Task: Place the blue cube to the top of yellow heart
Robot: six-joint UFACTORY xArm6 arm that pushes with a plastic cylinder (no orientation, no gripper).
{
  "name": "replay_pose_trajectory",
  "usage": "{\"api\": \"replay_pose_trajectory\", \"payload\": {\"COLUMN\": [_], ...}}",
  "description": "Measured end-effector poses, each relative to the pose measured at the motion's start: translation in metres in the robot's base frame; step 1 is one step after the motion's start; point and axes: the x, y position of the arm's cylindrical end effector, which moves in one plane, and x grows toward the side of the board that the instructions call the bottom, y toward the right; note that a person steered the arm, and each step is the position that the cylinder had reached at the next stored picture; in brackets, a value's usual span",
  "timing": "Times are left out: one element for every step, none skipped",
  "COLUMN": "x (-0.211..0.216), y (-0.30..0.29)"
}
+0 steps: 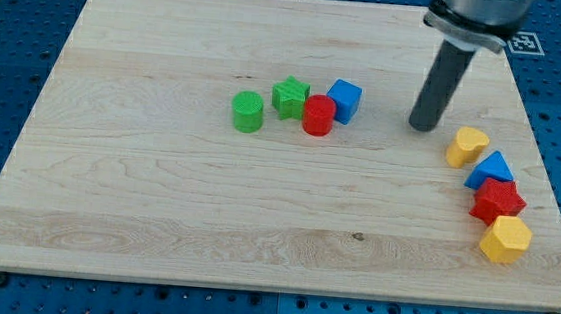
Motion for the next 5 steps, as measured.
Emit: {"api": "replay_pose_trajectory", "payload": {"x": [-0.036,-0.044,-0.044,-0.044,-0.044], "y": [-0.017,-0.068,-0.107,-0.131,-0.150]}}
